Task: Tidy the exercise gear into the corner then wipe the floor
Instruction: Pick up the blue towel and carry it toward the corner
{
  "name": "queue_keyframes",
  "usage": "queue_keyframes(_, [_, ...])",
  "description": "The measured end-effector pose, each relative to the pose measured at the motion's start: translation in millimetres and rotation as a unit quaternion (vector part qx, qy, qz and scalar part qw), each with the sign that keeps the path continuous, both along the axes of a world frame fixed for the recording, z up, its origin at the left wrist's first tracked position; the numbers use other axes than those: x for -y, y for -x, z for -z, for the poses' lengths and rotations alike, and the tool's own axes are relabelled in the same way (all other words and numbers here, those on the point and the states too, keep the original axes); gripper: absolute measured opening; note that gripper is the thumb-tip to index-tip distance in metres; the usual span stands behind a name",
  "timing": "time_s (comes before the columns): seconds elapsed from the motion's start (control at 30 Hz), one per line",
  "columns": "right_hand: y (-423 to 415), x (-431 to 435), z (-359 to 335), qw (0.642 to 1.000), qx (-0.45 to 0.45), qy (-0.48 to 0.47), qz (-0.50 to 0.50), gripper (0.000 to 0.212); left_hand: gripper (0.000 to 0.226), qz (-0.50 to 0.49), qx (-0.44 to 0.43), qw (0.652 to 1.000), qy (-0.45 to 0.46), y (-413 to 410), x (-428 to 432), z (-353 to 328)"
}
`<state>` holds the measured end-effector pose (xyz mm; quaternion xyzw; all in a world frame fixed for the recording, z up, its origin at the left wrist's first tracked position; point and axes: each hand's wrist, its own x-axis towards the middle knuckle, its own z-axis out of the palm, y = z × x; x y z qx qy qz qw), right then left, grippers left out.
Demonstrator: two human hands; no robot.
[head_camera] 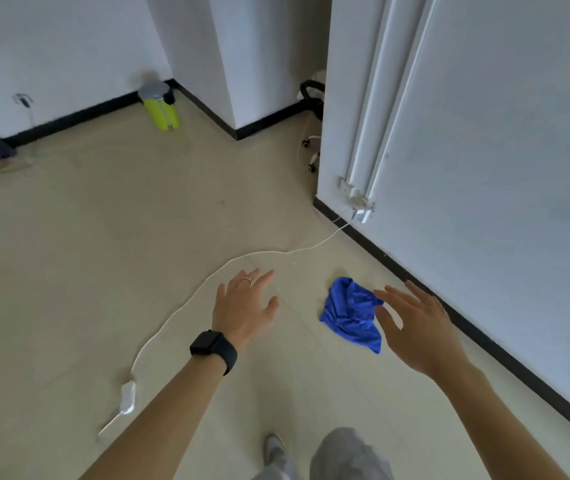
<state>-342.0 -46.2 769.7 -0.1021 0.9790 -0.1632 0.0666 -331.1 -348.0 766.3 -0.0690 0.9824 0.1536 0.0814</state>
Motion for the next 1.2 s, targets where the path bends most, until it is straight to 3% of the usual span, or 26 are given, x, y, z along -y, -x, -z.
queue_keyframes(0.4, [98.2, -5.2, 137.3, 0.969, 0.188, -0.02, 0.16, 0.048, 0.056, 0.191, 0.159, 0.968, 0.033, 199.5, -47.3, 126.7])
queue_keyframes(0.67, [170.1, -0.3, 237.9, 0.916, 0.304, 0.035, 0.259, 0.048, 0.056, 0.29, 0.254, 0.918, 0.091, 300.7, -74.0, 223.5])
queue_keyframes(0.83, [198.6, 4.4, 323.3, 0.876, 0.359, 0.062, 0.317, 0.049, 0.057, 0.335, 0.29, 0.888, 0.121, 353.8, -80.4, 319.0])
queue_keyframes(1.2, [216.3, 17.4, 580.1, 0.785, 0.487, 0.073, 0.376, 0.053, 0.057, 0.523, 0.345, 0.749, 0.216, 418.9, -73.2, 603.9])
